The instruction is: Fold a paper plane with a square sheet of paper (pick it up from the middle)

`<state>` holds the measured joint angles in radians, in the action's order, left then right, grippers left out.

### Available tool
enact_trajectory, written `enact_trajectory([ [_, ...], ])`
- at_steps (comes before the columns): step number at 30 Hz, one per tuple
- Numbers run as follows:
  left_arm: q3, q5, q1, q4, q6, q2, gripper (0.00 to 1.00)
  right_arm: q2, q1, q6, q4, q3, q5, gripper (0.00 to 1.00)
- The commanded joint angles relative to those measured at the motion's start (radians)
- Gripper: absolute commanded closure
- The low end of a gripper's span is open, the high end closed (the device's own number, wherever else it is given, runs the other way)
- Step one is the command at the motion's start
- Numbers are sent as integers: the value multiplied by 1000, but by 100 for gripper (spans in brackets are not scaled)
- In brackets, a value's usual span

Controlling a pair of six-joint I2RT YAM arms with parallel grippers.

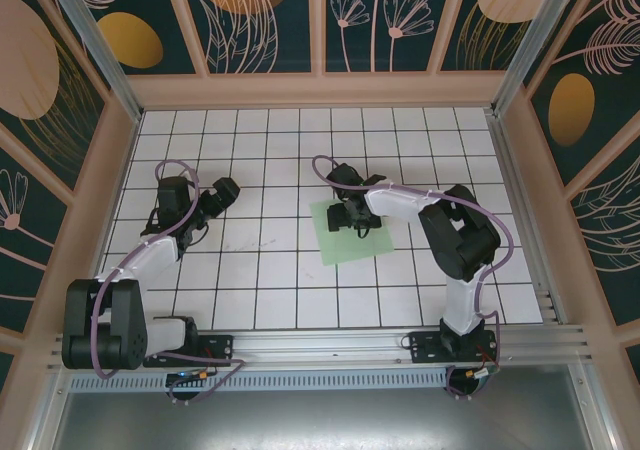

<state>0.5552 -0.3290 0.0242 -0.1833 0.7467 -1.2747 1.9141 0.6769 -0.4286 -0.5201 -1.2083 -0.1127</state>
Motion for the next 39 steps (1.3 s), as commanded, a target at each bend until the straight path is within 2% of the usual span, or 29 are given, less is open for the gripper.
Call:
enact_trajectory([
  [1,-16,-18,-4,-40,13,-6,2,97,-14,-15,-3,66,-16,17],
  [16,-28,-32,-4,-51,22,-10,1,24,-42,-39,8,71,-35,32],
  [20,-38,-70,-2,-82,40,-15,2,-16,-42,-48,41,60,-3,42],
  [23,-56,-131,7,-140,67,-26,1,-63,-52,-69,141,76,91,51],
  [26,-75,-209,38,-217,96,-41,2,-120,-76,-114,303,121,297,56],
  [30,-85,-297,110,-322,140,-78,3,-188,-101,-190,536,186,524,57],
  [33,-105,-375,160,-470,218,-118,5,-207,-124,-267,673,223,664,57],
  [39,-149,-452,206,-740,379,-190,15,-222,-179,-420,882,293,832,57],
])
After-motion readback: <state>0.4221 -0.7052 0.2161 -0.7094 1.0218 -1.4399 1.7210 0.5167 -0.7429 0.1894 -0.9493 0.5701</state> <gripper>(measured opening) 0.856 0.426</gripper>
